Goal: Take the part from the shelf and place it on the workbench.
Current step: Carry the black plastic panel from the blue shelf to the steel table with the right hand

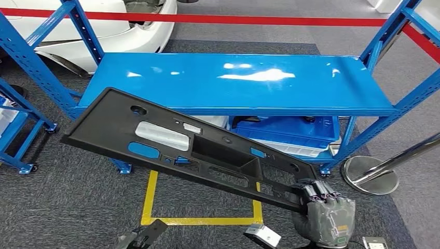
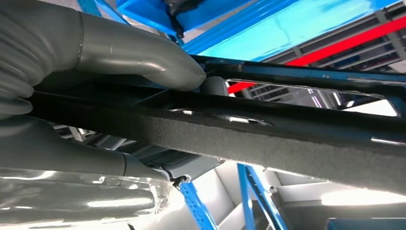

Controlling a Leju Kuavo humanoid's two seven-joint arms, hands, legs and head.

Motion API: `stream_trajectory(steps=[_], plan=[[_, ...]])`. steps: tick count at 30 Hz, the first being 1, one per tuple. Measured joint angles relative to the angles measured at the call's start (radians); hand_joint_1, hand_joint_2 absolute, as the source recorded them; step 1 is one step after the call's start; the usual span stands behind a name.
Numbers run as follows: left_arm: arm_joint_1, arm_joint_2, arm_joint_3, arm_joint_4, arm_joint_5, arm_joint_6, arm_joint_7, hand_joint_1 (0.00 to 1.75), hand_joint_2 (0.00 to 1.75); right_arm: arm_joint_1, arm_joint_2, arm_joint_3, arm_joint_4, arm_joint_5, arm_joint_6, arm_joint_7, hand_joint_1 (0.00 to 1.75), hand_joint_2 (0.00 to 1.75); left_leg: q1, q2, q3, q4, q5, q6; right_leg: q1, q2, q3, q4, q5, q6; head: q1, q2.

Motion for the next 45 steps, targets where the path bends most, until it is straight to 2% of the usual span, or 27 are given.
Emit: stream_trajectory(steps=[2, 3, 4, 6, 8, 10, 12, 13, 16, 17, 18, 19, 20, 22, 23, 25, 28, 30, 33, 34, 35, 37, 39, 40, 42, 43, 45], plan=[[0.001, 0.0, 0.0, 0.0, 0.0, 0.0, 0.0, 0.0, 1.75, 0.001, 0.0, 0.0, 0.0, -0.011, 0.001, 0.0, 1.75, 1.75, -0.004, 0.001, -0.032, 0.002, 0.024, 0.005, -0.001, 0.0, -0.021, 0.127, -0.07, 0.004, 0.0, 0.0], [0.001, 0.0, 0.0, 0.0, 0.0, 0.0, 0.0, 0.0, 1.75, 0.002, 0.001, 0.0, 0.001, -0.015, 0.001, 0.0, 1.75, 1.75, -0.007, 0.002, -0.048, 0.004, 0.035, 0.005, 0.0, 0.0, -0.015, 0.16, -0.071, 0.003, 0.0, 0.0], [0.001, 0.0, 0.0, 0.0, 0.0, 0.0, 0.0, 0.0, 1.75, 0.002, 0.001, 0.0, 0.001, -0.018, 0.001, 0.0, 1.75, 1.75, -0.01, 0.002, -0.063, 0.005, 0.045, 0.006, 0.001, 0.0, 0.009, 0.155, -0.051, -0.001, 0.0, 0.0], [0.001, 0.0, 0.0, 0.0, 0.0, 0.0, -0.001, 0.0, 1.75, 0.002, 0.001, 0.0, 0.002, -0.024, 0.001, 0.0, 1.75, 1.75, -0.016, 0.002, -0.087, 0.006, 0.065, 0.006, 0.006, 0.002, 0.108, 0.041, -0.001, -0.019, 0.0, 0.0], [0.0, -0.001, 0.0, 0.0, 0.0, 0.0, -0.002, 0.0, 1.75, 0.0, 0.002, 0.0, -0.001, -0.034, 0.001, -0.003, 1.75, 1.75, -0.021, 0.001, -0.102, 0.007, 0.083, 0.002, 0.017, 0.002, 0.218, -0.123, 0.007, -0.043, -0.001, 0.0], [0.0, -0.003, 0.0, 0.0, 0.0, 0.0, -0.004, 0.0, 1.75, 0.0, 0.002, 0.001, -0.004, -0.052, 0.0, -0.009, 1.75, 1.75, -0.02, 0.002, -0.114, 0.006, 0.102, -0.01, 0.026, 0.002, 0.261, -0.204, -0.003, -0.054, -0.002, 0.0], [0.002, -0.003, 0.0, 0.0, 0.003, 0.0, -0.004, 0.0, 1.75, 0.003, 0.002, 0.001, -0.006, -0.074, -0.001, -0.016, 1.75, 1.75, -0.014, 0.001, -0.124, 0.007, 0.107, -0.022, 0.027, -0.001, 0.252, -0.217, 0.014, -0.06, -0.001, 0.0], [0.004, -0.003, 0.0, 0.0, 0.004, 0.0, -0.005, 0.0, 1.75, 0.005, 0.002, 0.0, -0.006, -0.084, -0.002, -0.019, 1.75, 1.75, -0.013, 0.0, -0.129, 0.019, 0.085, -0.027, 0.025, -0.004, 0.244, -0.22, 0.027, -0.064, -0.002, 0.0], [0.005, -0.003, 0.0, 0.0, 0.005, 0.001, -0.005, 0.0, 1.75, 0.007, 0.002, 0.0, -0.008, -0.109, -0.004, -0.026, 1.75, 1.75, -0.008, -0.003, -0.159, 0.158, -0.06, -0.042, 0.021, -0.008, 0.202, -0.214, 0.059, -0.073, -0.003, 0.0], [0.005, -0.003, 0.0, 0.0, 0.005, 0.002, -0.005, 0.0, 1.75, 0.008, 0.002, 0.0, -0.008, -0.118, -0.005, -0.029, 1.75, 1.75, -0.005, -0.003, -0.169, 0.222, -0.097, -0.047, 0.021, -0.009, 0.183, -0.208, 0.068, -0.073, -0.003, 0.0], [0.005, -0.002, 0.0, 0.0, 0.004, 0.002, -0.005, 0.0, 1.75, 0.008, 0.002, 0.0, -0.008, -0.129, -0.006, -0.033, 1.75, 1.75, -0.002, -0.003, -0.173, 0.271, -0.109, -0.051, 0.02, -0.009, 0.164, -0.202, 0.076, -0.072, -0.003, 0.0], [0.006, -0.002, 0.0, 0.0, 0.004, 0.002, -0.006, 0.0, 1.75, 0.009, 0.002, 0.0, -0.008, -0.139, -0.007, -0.037, 1.75, 1.75, 0.001, -0.003, -0.168, 0.298, -0.096, -0.056, 0.019, -0.009, 0.145, -0.195, 0.083, -0.069, -0.003, 0.0], [0.006, -0.002, 0.0, 0.0, 0.004, 0.003, -0.006, 0.0, 1.75, 0.01, 0.002, 0.0, -0.008, -0.149, -0.007, -0.041, 1.75, 1.75, 0.004, -0.003, -0.152, 0.296, -0.062, -0.06, 0.017, -0.009, 0.125, -0.186, 0.09, -0.065, -0.003, 0.0], [0.006, -0.001, 0.0, 0.0, 0.003, 0.003, -0.007, 0.0, 1.75, 0.011, 0.002, 0.0, -0.008, -0.161, -0.008, -0.044, 1.75, 1.75, 0.012, -0.003, -0.083, 0.207, -0.001, -0.069, 0.011, -0.009, 0.089, -0.162, 0.1, -0.055, -0.003, 0.0], [0.005, -0.001, 0.0, 0.0, 0.003, 0.003, -0.007, 0.0, 1.75, 0.012, 0.003, 0.0, -0.009, -0.164, -0.008, -0.045, 1.75, 1.75, 0.014, -0.005, -0.039, 0.139, 0.001, -0.071, 0.01, -0.008, 0.072, -0.147, 0.103, -0.049, -0.004, 0.0], [0.004, -0.001, 0.0, 0.0, 0.003, 0.003, -0.008, 0.0, 1.75, 0.012, 0.003, 0.0, -0.01, -0.167, -0.01, -0.048, 1.75, 1.75, 0.014, -0.008, 0.017, 0.04, -0.033, -0.063, 0.011, -0.006, 0.048, -0.123, 0.111, -0.038, -0.004, 0.0], [0.007, -0.001, 0.0, 0.0, 0.003, 0.004, -0.009, 0.0, 1.75, 0.016, 0.003, 0.0, -0.011, -0.175, -0.011, -0.055, 1.75, 1.75, 0.011, -0.007, 0.015, 0.02, -0.039, -0.033, 0.009, 0.0, 0.03, -0.111, 0.12, -0.022, -0.003, 0.0], [0.008, -0.001, 0.001, 0.0, 0.001, 0.004, -0.009, 0.0, 1.75, 0.019, 0.003, 0.0, -0.011, -0.179, -0.012, -0.058, 1.75, 1.75, 0.013, 0.0, 0.006, 0.019, -0.027, -0.015, 0.004, 0.002, 0.009, -0.057, 0.075, -0.01, -0.002, 0.0], [0.009, -0.001, 0.001, 0.0, 0.0, 0.004, -0.01, 0.0, 1.75, 0.023, 0.003, 0.0, -0.011, -0.187, -0.012, -0.059, 1.75, 1.75, 0.007, 0.014, -0.008, 0.02, -0.015, -0.005, 0.001, 0.002, -0.051, 0.128, -0.027, 0.001, -0.001, 0.0], [0.009, -0.001, 0.001, 0.0, 0.0, 0.004, -0.01, 0.0, 1.75, 0.025, 0.003, 0.0, -0.011, -0.189, -0.012, -0.06, 1.75, 1.75, 0.005, 0.021, -0.011, 0.02, -0.013, -0.004, 0.001, 0.002, -0.054, 0.158, -0.036, 0.001, -0.001, 0.0], [0.01, -0.001, 0.001, 0.0, 0.0, 0.004, -0.01, 0.0, 1.75, 0.027, 0.003, 0.0, -0.011, -0.191, -0.012, -0.06, 1.75, 1.75, 0.002, 0.028, -0.012, 0.021, -0.011, -0.003, 0.001, 0.001, -0.038, 0.15, -0.028, -0.002, -0.001, 0.0], [0.009, -0.001, 0.001, 0.0, 0.0, 0.004, -0.01, 0.0, 1.75, 0.029, 0.004, 0.0, -0.011, -0.193, -0.013, -0.06, 1.75, 1.75, -0.004, 0.042, -0.011, 0.02, -0.011, -0.003, 0.008, -0.014, 0.043, 0.026, 0.025, -0.019, -0.001, 0.0], [0.008, -0.001, 0.001, 0.0, -0.001, 0.004, -0.01, 0.0, 1.75, 0.028, 0.005, -0.001, -0.011, -0.196, -0.014, -0.06, 1.75, 1.75, -0.009, 0.056, -0.012, 0.021, -0.011, -0.006, 0.022, -0.049, 0.111, -0.097, 0.058, -0.04, -0.002, 0.0], [0.008, -0.001, 0.001, 0.0, -0.001, 0.004, -0.01, 0.0, 1.75, 0.028, 0.006, -0.002, -0.011, -0.198, -0.016, -0.061, 1.75, 1.75, -0.01, 0.063, -0.015, 0.021, -0.01, -0.009, 0.028, -0.061, 0.123, -0.124, 0.06, -0.047, -0.002, 0.0], [0.008, -0.002, 0.001, 0.0, -0.001, 0.004, -0.01, 0.0, 1.75, 0.03, 0.008, -0.004, -0.012, -0.202, -0.019, -0.065, 1.75, 1.75, -0.011, 0.08, -0.018, 0.019, -0.009, -0.018, 0.032, -0.05, 0.119, -0.136, 0.061, -0.055, -0.002, 0.0], [0.007, -0.002, 0.001, 0.0, -0.001, 0.004, -0.01, 0.0, 1.75, 0.031, 0.009, -0.005, -0.012, -0.203, -0.02, -0.066, 1.75, 1.75, -0.011, 0.078, -0.019, 0.021, -0.014, -0.023, 0.029, -0.042, 0.119, -0.143, 0.067, -0.058, -0.003, 0.0], [0.006, -0.002, 0.001, 0.0, -0.001, 0.005, -0.011, 0.0, 1.75, 0.03, 0.011, -0.006, -0.013, -0.204, -0.021, -0.068, 1.75, 1.75, -0.009, 0.045, -0.036, 0.063, -0.049, -0.031, 0.022, -0.024, 0.12, -0.157, 0.078, -0.066, -0.004, 0.0]])
